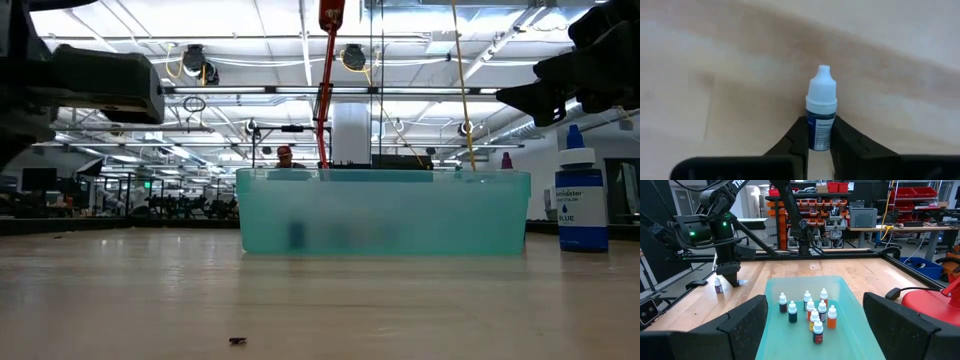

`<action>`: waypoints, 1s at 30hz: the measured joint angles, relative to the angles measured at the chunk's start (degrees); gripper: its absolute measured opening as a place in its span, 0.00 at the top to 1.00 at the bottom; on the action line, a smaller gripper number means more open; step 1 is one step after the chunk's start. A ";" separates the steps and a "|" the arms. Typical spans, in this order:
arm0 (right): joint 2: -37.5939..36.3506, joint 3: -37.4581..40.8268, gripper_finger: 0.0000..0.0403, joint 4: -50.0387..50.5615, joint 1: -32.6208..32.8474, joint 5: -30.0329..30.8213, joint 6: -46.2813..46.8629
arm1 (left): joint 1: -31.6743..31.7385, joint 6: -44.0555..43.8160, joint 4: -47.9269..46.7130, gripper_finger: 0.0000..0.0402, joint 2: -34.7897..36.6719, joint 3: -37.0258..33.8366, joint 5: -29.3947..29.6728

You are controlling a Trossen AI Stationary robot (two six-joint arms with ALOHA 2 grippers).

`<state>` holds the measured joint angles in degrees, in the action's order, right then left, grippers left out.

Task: Pick & Place food coloring
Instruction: Put the small blue food coloring bottle into the green bin

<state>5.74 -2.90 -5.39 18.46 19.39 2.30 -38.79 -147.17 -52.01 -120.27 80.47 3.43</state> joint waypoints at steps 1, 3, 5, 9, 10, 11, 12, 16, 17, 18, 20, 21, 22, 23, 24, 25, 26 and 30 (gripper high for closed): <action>0.00 0.00 0.22 0.00 0.01 0.00 0.00 | -0.02 0.74 -0.62 0.87 0.00 0.00 1.30; 0.00 -0.01 0.22 -0.01 0.01 0.01 -0.01 | -0.01 2.62 -2.08 0.87 -0.04 -0.07 4.17; 0.00 0.00 0.22 0.00 0.00 0.01 0.00 | -0.01 3.89 -3.86 0.87 0.26 -0.21 5.46; 0.02 0.00 0.22 0.00 0.00 -0.01 -0.02 | 0.00 5.23 -9.74 0.87 1.26 0.49 7.22; 0.01 -0.02 0.22 0.00 0.01 0.01 0.00 | 0.02 5.91 -11.16 0.87 1.48 0.62 7.87; 0.01 0.00 0.22 -0.02 0.00 0.00 0.00 | 0.03 6.74 -12.36 0.87 1.54 0.89 8.76; 0.04 -0.01 0.22 -0.02 0.01 0.00 -0.01 | 0.05 7.62 -13.56 0.87 1.59 1.13 9.93; 0.04 -0.01 0.22 -0.05 0.02 0.01 0.00 | 0.62 12.83 -17.09 0.87 2.14 3.14 13.91; 0.02 -0.01 0.22 -0.13 0.02 0.00 0.00 | 0.77 15.27 -17.93 0.87 2.07 3.26 14.35; 0.02 -0.02 0.22 -0.07 0.00 0.01 0.00 | 0.95 17.96 -18.14 0.87 1.98 3.37 15.22; 0.03 -0.01 0.22 -0.04 0.02 0.00 -0.01 | 1.07 25.19 -17.73 0.87 2.04 3.53 19.05; 0.02 0.00 0.22 -0.04 0.00 -0.01 0.00 | 1.07 29.35 -17.15 0.87 2.07 3.58 21.79; 0.02 -0.01 0.22 -0.04 0.00 -0.01 -0.01 | 1.07 33.72 -16.74 0.87 2.08 3.63 24.77; 0.02 -0.01 0.22 -0.04 0.01 0.01 -0.01 | 1.07 38.26 -16.43 0.87 2.08 3.63 27.44; 0.02 -0.01 0.22 -0.07 0.02 0.01 0.00 | 1.11 42.63 -15.96 0.87 2.08 3.63 30.00; 0.02 0.00 0.22 -0.06 0.00 -0.01 -0.01 | 1.22 46.60 -15.54 0.87 2.10 3.63 32.09; 0.02 -0.02 0.22 -0.04 0.02 -0.01 0.00 | 1.44 50.42 -15.32 0.87 2.12 3.67 33.64; 0.02 0.00 0.22 -0.02 0.01 0.00 0.00 | 2.24 64.68 -15.28 0.87 3.00 3.75 35.56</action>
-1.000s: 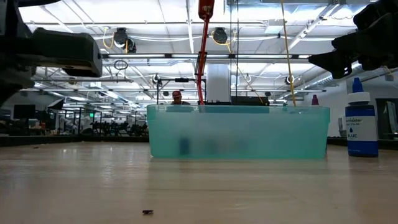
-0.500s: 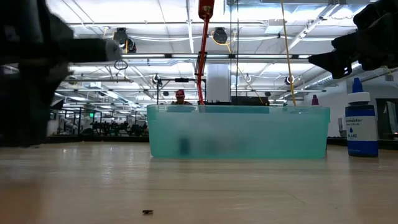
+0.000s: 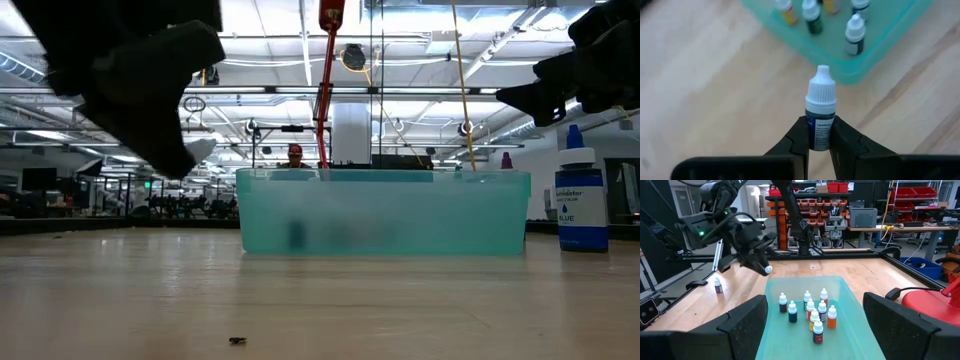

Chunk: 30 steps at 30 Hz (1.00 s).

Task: Pick & Place food coloring
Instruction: Put the small blue food coloring bottle into the green bin

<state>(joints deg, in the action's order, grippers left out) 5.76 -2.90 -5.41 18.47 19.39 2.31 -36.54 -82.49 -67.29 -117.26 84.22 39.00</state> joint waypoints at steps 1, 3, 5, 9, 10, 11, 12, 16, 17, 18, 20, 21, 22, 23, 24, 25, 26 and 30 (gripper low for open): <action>0.00 -0.01 0.22 0.00 -0.01 -0.01 0.00 | 0.24 2.90 0.15 0.87 0.12 0.03 0.62; 0.00 0.00 0.22 0.00 -0.01 -0.01 -0.02 | 0.12 8.02 0.11 0.87 0.54 0.01 3.81; 0.00 -0.01 0.22 0.00 0.00 -0.01 0.00 | 0.05 11.72 0.40 0.87 1.27 0.01 8.87; 0.00 0.00 0.22 0.00 -0.01 0.01 0.00 | 0.29 16.72 1.40 0.87 3.02 0.01 12.89; 0.00 0.00 0.22 0.00 0.01 -0.01 -0.02 | 0.32 17.53 1.54 0.87 3.53 0.01 12.94; -0.02 -0.01 0.22 -0.01 0.01 0.00 -0.01 | 0.38 17.95 1.64 0.87 3.99 0.01 12.96; -0.01 0.00 0.22 -0.15 -0.01 0.00 -0.22 | 0.36 18.12 1.66 0.87 4.42 0.01 13.03; -0.02 -0.01 0.22 -1.36 0.00 0.01 -3.69 | -0.13 20.10 2.24 0.87 5.54 0.01 13.15; 0.00 0.00 0.22 -1.13 -0.01 0.01 -3.93 | -0.31 21.33 2.60 0.87 5.67 0.01 13.14; 0.00 -0.01 0.22 -1.18 -0.01 0.00 -3.96 | -0.25 22.81 3.09 0.87 5.75 0.01 13.10; -0.02 -0.01 0.22 -1.28 -0.01 0.01 -3.99 | -0.04 26.15 3.70 0.87 6.26 0.03 11.60; -0.02 -0.01 0.22 -1.27 -0.01 0.01 -4.00 | 0.42 27.93 3.91 0.87 6.67 0.03 10.07; -0.02 -0.02 0.22 -1.27 0.01 0.01 -4.00 | 1.24 30.21 4.61 0.87 6.99 0.03 8.20; -0.02 0.00 0.22 -1.29 0.00 0.01 -4.00 | 2.15 32.84 5.39 0.87 7.44 0.11 6.22; -0.02 0.00 0.22 -1.27 -0.01 0.01 -3.98 | 3.07 35.09 5.69 0.87 8.08 0.10 4.36; -0.02 -0.02 0.22 -1.29 0.01 -0.01 -3.77 | 4.19 37.37 6.02 0.87 8.78 0.08 2.68; -0.02 0.00 0.22 -1.37 -0.01 0.01 -2.88 | 5.66 40.15 6.90 0.87 9.49 0.07 0.55; 0.48 -0.01 0.22 -7.68 -0.01 1.26 3.47 | 10.95 51.15 9.99 0.87 12.38 0.07 -6.67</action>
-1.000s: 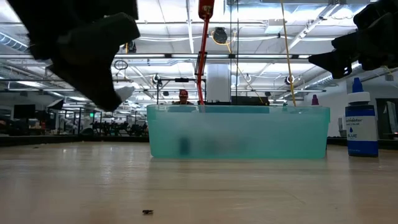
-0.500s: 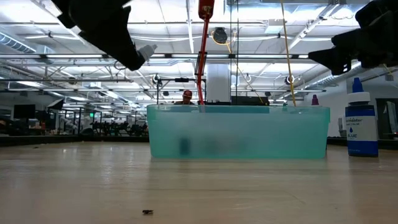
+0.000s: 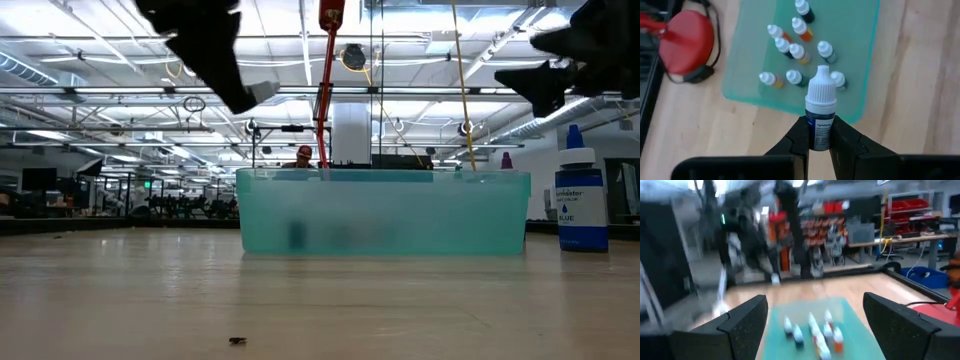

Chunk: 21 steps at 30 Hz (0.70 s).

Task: Pick & Place food coloring
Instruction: Put the small blue food coloring bottle into the green bin

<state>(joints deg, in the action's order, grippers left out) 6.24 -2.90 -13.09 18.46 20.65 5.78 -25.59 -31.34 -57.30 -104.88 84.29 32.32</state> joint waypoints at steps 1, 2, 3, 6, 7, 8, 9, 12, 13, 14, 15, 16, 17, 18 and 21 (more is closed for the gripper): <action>0.04 0.01 0.22 -0.98 0.00 0.34 2.12 | 1.34 2.53 0.37 0.87 0.60 0.00 -1.30; 0.14 0.01 0.22 -1.80 -0.01 0.40 3.58 | 2.52 4.73 0.40 0.87 1.28 0.00 -2.50; 0.26 -0.01 0.22 -2.62 0.00 0.49 4.10 | 3.69 6.60 0.37 0.87 1.95 0.00 -3.66; 0.35 0.01 0.22 -2.13 0.00 3.87 1.22 | 7.08 11.40 -0.05 0.87 3.62 0.00 -8.11; 0.38 0.01 0.22 -1.44 0.02 6.41 0.65 | 8.16 12.43 -0.21 0.87 3.95 0.00 -9.76; 0.61 0.01 0.22 -0.63 0.00 9.33 0.83 | 9.14 13.23 -0.25 0.87 4.33 0.00 -11.30; 0.83 0.01 0.22 0.26 0.01 12.32 1.43 | 9.98 14.02 -0.47 0.87 4.68 0.00 -12.72; 1.30 0.01 0.22 2.21 0.00 17.88 7.26 | 12.04 16.09 -2.20 0.87 4.98 0.02 -15.70; 1.48 0.01 0.22 2.60 0.00 18.16 9.25 | 12.57 16.65 -3.17 0.87 4.97 0.00 -16.20; 1.64 0.01 0.22 2.46 0.00 18.14 10.03 | 12.99 17.02 -4.29 0.87 4.93 0.02 -16.26; 1.61 0.01 0.22 1.95 0.00 18.09 10.02 | 13.41 17.15 -5.19 0.87 4.92 0.01 -16.25; 1.59 0.01 0.22 1.56 0.00 18.09 9.73 | 13.81 17.17 -5.99 0.87 4.92 0.01 -16.23; 1.59 0.01 0.22 1.22 0.00 18.28 9.64 | 14.23 17.19 -6.42 0.87 4.92 0.02 -16.23; 1.61 0.01 0.22 1.15 0.00 18.91 9.66 | 14.57 17.22 -6.46 0.87 4.92 0.01 -16.22; 1.62 0.01 0.22 1.54 -0.02 20.21 10.00 | 15.41 17.97 -6.03 0.88 4.92 0.01 -15.90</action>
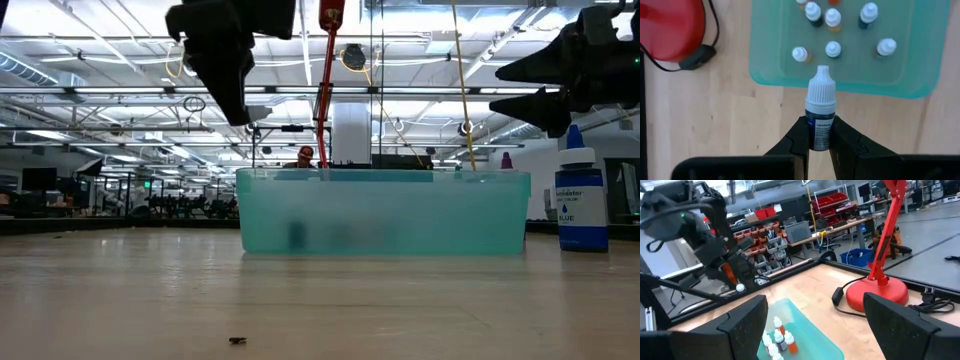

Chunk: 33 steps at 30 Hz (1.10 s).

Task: Pick & Place food coloring
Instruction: Put the small blue food coloring bottle into the green bin

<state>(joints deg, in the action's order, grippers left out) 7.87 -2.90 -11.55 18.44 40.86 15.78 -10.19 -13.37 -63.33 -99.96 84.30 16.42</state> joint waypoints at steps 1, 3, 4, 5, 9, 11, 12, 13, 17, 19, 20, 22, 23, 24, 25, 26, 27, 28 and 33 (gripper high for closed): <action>0.15 0.00 0.22 -0.19 0.00 -0.13 -0.13 | 0.26 0.46 0.00 0.88 0.00 0.00 0.08; 1.16 0.00 0.22 -2.95 -0.19 -0.14 -0.93 | 0.62 1.22 -0.02 0.88 0.00 0.01 0.11; 2.07 0.00 0.22 -5.20 -0.43 -0.19 -2.24 | 0.71 1.51 0.02 0.88 0.00 0.01 0.11; 3.36 0.00 0.22 -7.88 -0.63 -0.22 -3.96 | 0.92 1.71 0.12 0.88 0.00 0.00 0.11; 11.29 -1.22 0.22 -15.18 -1.78 2.20 -7.14 | 1.50 1.85 0.51 0.88 0.00 0.00 0.13; 16.36 -2.16 0.22 -14.64 -2.39 5.00 -7.26 | 1.76 2.36 0.55 0.88 0.00 0.00 0.11; 19.30 -2.97 0.22 -15.07 -2.73 6.20 -7.29 | 1.93 2.56 0.53 0.88 -0.01 0.00 0.11; 22.04 -3.76 0.22 -15.74 -3.12 7.50 -7.29 | 2.07 2.65 0.55 0.88 -0.02 0.01 0.11; 32.26 -5.64 0.22 -17.56 -3.90 10.08 -5.96 | 2.77 2.20 0.61 0.88 -0.04 0.01 0.09; 36.06 -6.05 0.22 -18.50 -3.89 10.08 -2.65 | 2.88 2.10 0.63 0.88 -0.04 0.01 0.11; 37.71 -6.34 0.22 -19.75 -3.91 10.12 -1.80 | 2.88 2.18 0.66 0.88 -0.04 0.01 0.10; 39.92 -6.58 0.22 -21.83 -3.89 10.10 -1.49 | 2.88 2.44 0.89 0.88 -0.04 0.01 0.11; 40.61 -6.58 0.22 -22.27 -3.89 10.10 -1.34 | 2.85 2.54 1.13 0.88 -0.04 0.01 0.11; 41.31 -6.58 0.22 -22.55 -3.89 10.10 -0.85 | 2.83 2.65 1.52 0.88 -0.04 0.01 0.11; 41.79 -6.58 0.22 -22.52 -3.89 10.08 0.12 | 2.83 2.89 1.97 0.88 -0.04 0.01 0.11; 42.06 -6.58 0.22 -22.55 -3.89 9.90 0.89 | 2.83 3.42 2.46 0.88 -0.04 0.01 0.11; 42.35 -6.58 0.22 -23.35 -3.95 8.77 0.87 | 2.83 4.07 3.03 0.88 -0.04 0.01 0.11; 42.56 -6.58 0.22 -24.93 -4.26 6.17 -0.42 | 2.83 4.83 3.74 0.88 -0.04 0.00 0.11; 42.70 -6.60 0.22 -33.01 -5.66 -17.86 -10.50 | 2.89 7.10 5.05 0.88 -0.04 0.01 0.09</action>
<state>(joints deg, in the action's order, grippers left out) 50.57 -9.50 -44.56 12.78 22.99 5.29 -7.29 -6.26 -58.28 -100.01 84.31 16.51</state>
